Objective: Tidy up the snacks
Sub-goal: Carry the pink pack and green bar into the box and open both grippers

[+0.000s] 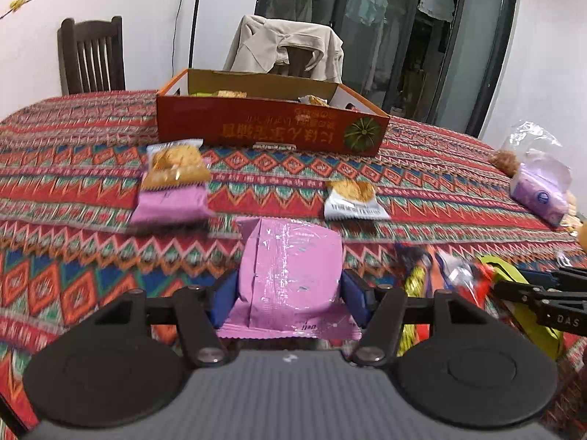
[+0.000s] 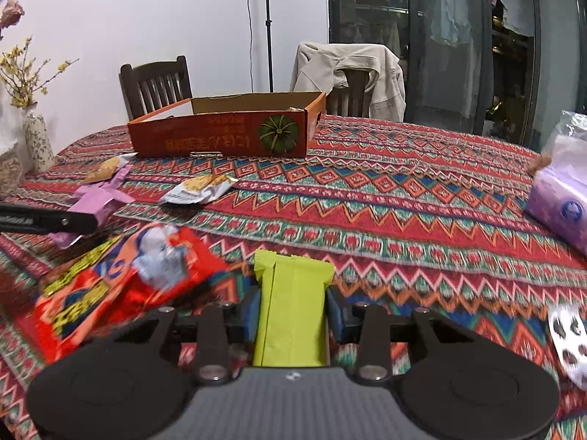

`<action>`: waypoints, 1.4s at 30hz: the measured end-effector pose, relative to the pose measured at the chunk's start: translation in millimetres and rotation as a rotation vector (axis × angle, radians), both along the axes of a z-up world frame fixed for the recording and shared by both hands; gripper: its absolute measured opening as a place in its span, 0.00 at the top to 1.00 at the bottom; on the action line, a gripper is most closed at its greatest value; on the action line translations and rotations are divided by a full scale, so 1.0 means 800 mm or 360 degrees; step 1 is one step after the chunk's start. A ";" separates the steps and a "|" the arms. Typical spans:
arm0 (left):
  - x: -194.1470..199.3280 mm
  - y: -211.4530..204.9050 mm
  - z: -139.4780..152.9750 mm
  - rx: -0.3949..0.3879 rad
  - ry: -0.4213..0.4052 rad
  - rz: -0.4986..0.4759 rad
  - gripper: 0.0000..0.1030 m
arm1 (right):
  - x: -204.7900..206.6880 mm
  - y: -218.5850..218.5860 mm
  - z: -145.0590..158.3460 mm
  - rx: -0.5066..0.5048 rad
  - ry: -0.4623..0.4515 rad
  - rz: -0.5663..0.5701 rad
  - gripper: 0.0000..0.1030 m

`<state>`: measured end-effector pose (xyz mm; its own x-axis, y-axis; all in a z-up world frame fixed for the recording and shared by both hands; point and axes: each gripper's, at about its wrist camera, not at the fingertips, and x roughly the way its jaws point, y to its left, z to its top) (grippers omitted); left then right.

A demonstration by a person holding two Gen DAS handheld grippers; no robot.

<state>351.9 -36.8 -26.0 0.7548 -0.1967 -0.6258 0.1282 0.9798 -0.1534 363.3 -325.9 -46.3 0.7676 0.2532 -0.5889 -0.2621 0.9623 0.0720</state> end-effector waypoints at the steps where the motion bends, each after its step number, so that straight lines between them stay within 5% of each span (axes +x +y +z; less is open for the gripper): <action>1: -0.004 0.002 -0.001 0.0000 0.0010 -0.0003 0.40 | -0.006 0.000 0.000 0.0004 0.0002 0.0001 0.65; 17: -0.031 0.019 0.014 -0.0024 -0.0025 0.0018 0.40 | -0.042 0.000 0.026 0.0028 -0.0100 -0.0056 0.66; 21: -0.010 0.031 0.038 -0.0155 -0.0061 -0.0042 0.40 | -0.038 -0.005 0.043 0.0078 -0.0133 -0.0038 0.66; 27: 0.075 0.038 0.101 -0.0217 -0.0199 -0.0144 0.40 | 0.010 0.005 0.108 0.0144 -0.0318 0.0108 0.66; 33: 0.211 0.031 0.135 -0.0220 -0.0210 -0.0134 0.40 | 0.123 0.032 0.174 0.0104 -0.0460 0.0205 0.66; 42: 0.410 0.002 0.110 -0.0155 -0.0084 0.0042 0.40 | 0.349 0.095 0.190 0.0026 -0.0271 0.0238 0.66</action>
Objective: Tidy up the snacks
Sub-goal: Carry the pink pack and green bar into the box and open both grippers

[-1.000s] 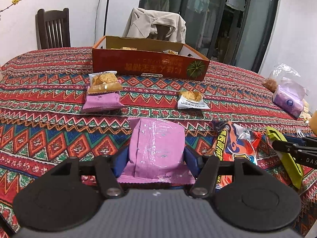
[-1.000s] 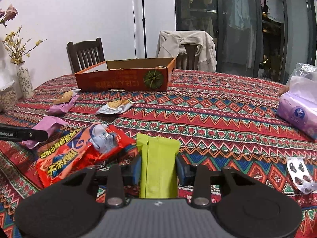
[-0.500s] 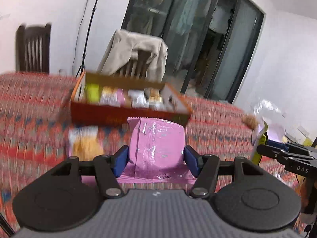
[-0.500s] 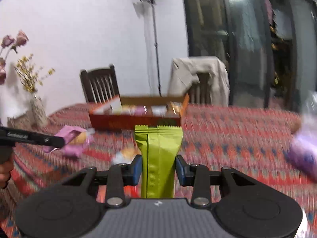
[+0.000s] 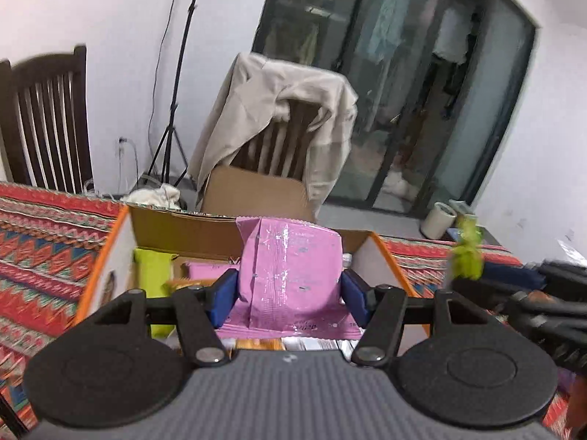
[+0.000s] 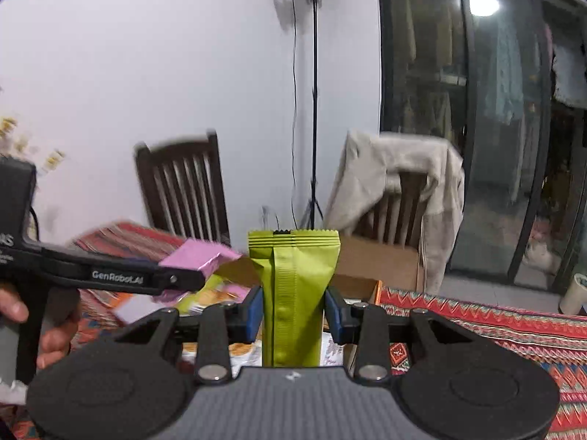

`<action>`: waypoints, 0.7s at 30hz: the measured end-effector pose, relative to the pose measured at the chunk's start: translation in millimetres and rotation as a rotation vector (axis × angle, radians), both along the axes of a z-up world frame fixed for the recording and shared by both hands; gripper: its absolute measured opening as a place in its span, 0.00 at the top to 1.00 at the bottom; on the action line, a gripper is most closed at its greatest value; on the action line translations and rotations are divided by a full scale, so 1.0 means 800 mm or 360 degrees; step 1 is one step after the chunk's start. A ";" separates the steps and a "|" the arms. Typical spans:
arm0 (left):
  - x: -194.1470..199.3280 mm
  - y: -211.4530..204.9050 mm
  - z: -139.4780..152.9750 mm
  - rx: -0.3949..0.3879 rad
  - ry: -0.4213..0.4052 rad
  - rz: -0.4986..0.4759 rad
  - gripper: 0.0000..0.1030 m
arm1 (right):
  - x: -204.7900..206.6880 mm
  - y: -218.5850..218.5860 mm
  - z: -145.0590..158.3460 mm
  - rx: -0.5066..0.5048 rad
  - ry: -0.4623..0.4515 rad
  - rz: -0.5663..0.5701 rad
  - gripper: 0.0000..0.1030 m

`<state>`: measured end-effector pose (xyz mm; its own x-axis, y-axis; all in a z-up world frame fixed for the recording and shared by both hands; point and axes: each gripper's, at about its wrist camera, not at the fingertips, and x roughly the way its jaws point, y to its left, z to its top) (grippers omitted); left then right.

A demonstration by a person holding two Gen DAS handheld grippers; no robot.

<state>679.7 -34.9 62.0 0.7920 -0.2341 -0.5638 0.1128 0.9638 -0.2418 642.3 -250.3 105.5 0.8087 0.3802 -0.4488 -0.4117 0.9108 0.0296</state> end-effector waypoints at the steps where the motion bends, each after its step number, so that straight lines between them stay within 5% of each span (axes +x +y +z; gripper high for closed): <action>1: 0.019 -0.004 -0.009 0.0010 0.0024 0.0002 0.40 | 0.024 0.006 -0.007 -0.0016 0.0042 -0.0008 0.66; 5: 0.086 -0.017 -0.051 -0.0005 0.0173 0.0034 0.40 | 0.119 0.033 -0.054 -0.0109 0.0258 -0.0086 0.66; 9: 0.119 -0.031 -0.085 0.0060 0.0334 -0.0007 0.39 | 0.183 0.059 -0.106 -0.0330 0.0320 -0.0230 0.66; 10: 0.122 -0.027 -0.086 0.0044 0.0380 -0.0012 0.32 | 0.188 0.063 -0.117 -0.0369 0.0326 -0.0253 0.66; 11: 0.120 -0.023 -0.084 0.0019 0.0380 -0.0015 0.17 | 0.194 0.068 -0.127 -0.0407 0.0332 -0.0264 0.66; 12: 0.115 -0.018 -0.081 0.0001 0.0338 -0.0013 0.14 | 0.194 0.070 -0.136 -0.0432 0.0328 -0.0266 0.64; 14: 0.104 -0.014 -0.075 0.0048 0.0269 -0.0018 0.14 | 0.192 0.072 -0.137 -0.0447 0.0308 -0.0272 0.63; 17: 0.094 -0.008 -0.064 0.0080 0.0247 -0.0028 0.14 | 0.183 0.069 -0.129 -0.0390 0.0340 -0.0229 0.48; 21: 0.072 0.011 -0.039 0.0077 0.0230 0.0005 0.14 | 0.167 0.067 -0.114 -0.0359 0.0324 -0.0212 0.48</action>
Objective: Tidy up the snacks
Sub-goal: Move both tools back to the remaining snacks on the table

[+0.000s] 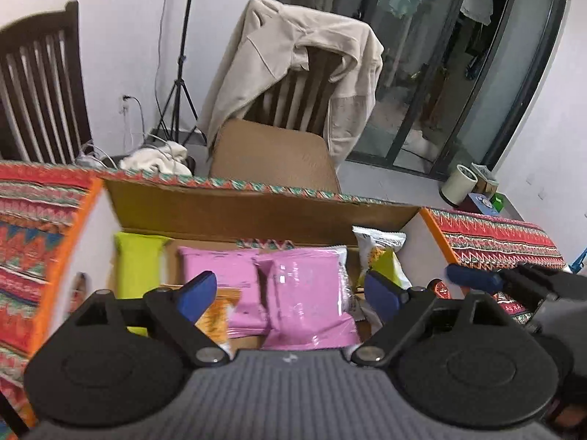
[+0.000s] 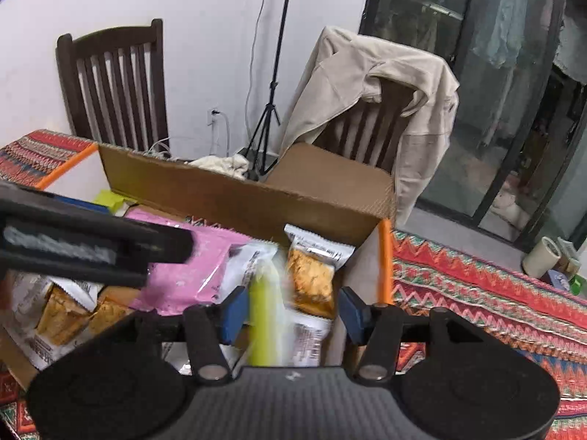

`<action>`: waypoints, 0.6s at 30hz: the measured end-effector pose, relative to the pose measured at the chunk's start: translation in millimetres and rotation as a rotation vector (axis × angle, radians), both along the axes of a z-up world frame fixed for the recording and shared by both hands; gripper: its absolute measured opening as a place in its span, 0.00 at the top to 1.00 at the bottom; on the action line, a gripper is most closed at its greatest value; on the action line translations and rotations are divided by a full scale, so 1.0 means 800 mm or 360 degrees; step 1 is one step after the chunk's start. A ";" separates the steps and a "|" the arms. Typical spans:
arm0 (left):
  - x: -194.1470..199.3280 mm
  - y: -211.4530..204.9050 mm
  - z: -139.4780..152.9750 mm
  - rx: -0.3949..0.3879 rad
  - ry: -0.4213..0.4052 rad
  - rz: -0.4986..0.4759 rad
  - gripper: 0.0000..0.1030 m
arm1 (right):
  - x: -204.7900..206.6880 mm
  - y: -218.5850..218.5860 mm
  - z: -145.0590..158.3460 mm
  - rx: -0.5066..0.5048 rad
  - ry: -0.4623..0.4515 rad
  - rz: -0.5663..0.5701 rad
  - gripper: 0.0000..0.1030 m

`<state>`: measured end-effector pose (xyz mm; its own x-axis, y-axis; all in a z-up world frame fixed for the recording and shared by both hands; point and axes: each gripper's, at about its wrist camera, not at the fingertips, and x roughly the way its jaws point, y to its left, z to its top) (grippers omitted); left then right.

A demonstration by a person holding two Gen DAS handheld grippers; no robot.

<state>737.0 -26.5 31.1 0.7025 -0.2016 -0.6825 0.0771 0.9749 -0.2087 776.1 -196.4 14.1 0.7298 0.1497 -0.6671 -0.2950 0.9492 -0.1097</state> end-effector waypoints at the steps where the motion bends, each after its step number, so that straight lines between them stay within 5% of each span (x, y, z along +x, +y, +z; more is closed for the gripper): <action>1: -0.007 0.003 0.009 0.0018 -0.0019 0.0004 0.14 | -0.003 -0.004 0.007 0.0017 -0.0007 -0.0009 0.48; 8: -0.084 0.031 0.090 0.0150 -0.0159 -0.0072 0.13 | -0.058 -0.027 0.091 0.0035 -0.0158 -0.0006 0.46; 18: -0.297 0.070 0.171 0.0210 -0.0456 -0.0189 0.04 | -0.222 -0.058 0.203 -0.0019 -0.0382 0.0105 0.29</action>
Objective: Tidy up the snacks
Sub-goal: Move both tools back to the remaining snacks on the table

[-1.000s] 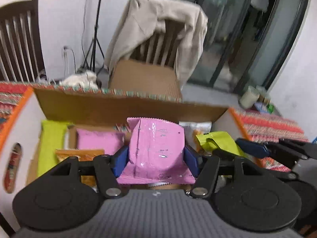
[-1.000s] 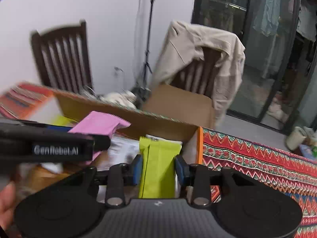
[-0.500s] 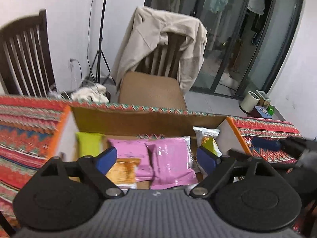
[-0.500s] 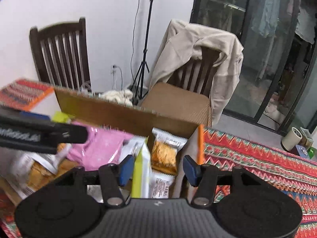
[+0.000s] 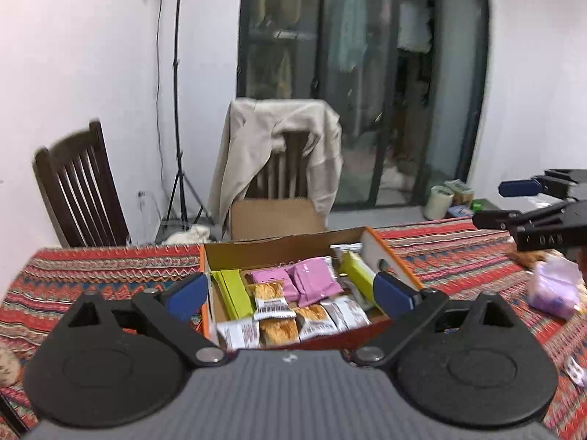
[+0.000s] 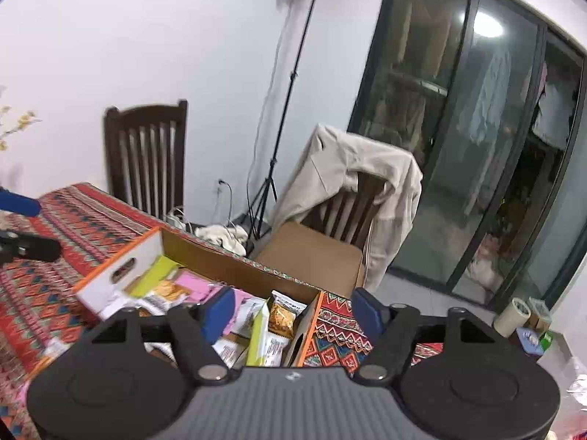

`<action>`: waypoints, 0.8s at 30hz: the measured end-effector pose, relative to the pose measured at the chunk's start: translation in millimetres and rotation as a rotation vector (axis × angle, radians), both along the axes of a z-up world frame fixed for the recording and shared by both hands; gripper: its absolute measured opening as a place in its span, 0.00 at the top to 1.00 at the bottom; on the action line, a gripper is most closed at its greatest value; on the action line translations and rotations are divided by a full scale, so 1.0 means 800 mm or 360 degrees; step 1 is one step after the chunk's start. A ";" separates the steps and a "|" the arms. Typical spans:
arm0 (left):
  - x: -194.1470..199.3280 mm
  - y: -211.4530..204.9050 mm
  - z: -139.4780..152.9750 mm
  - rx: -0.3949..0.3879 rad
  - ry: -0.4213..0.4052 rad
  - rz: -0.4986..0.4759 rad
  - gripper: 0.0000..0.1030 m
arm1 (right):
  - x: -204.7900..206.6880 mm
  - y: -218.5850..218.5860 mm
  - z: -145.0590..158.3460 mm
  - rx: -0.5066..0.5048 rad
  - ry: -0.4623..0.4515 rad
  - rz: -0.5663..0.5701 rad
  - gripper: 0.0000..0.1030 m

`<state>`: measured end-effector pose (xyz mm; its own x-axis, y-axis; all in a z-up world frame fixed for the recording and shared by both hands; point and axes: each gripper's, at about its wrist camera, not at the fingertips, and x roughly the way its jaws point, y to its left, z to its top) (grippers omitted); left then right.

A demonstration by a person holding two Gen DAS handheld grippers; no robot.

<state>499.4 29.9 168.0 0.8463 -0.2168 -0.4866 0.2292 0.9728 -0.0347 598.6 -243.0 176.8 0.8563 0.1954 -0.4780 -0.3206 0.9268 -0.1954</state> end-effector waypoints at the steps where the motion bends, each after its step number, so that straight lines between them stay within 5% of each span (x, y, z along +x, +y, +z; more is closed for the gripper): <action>1: -0.024 0.004 0.003 0.0001 -0.0028 -0.0020 0.03 | -0.021 -0.005 0.006 0.0001 -0.0022 0.0013 0.28; 6: -0.116 0.011 -0.010 -0.0015 -0.0064 -0.0041 0.01 | -0.127 -0.026 0.011 0.0078 -0.0112 0.0094 0.20; 13: -0.237 0.020 -0.058 -0.0061 -0.0134 0.0012 0.00 | -0.279 -0.048 -0.029 0.0278 -0.0253 0.0122 0.11; 18: -0.309 0.013 -0.093 -0.0065 -0.0182 0.0086 0.00 | -0.373 -0.054 -0.069 0.0384 -0.0274 0.0201 0.07; 24: -0.368 0.012 -0.149 -0.0195 -0.0041 0.0214 0.00 | -0.447 -0.040 -0.144 0.0351 -0.0198 0.0168 0.04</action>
<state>205.2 39.5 49.1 0.8834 -0.1569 -0.4416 0.0995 0.9836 -0.1505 240.6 -275.3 61.7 0.8751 0.3747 -0.3063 -0.4041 0.9140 -0.0364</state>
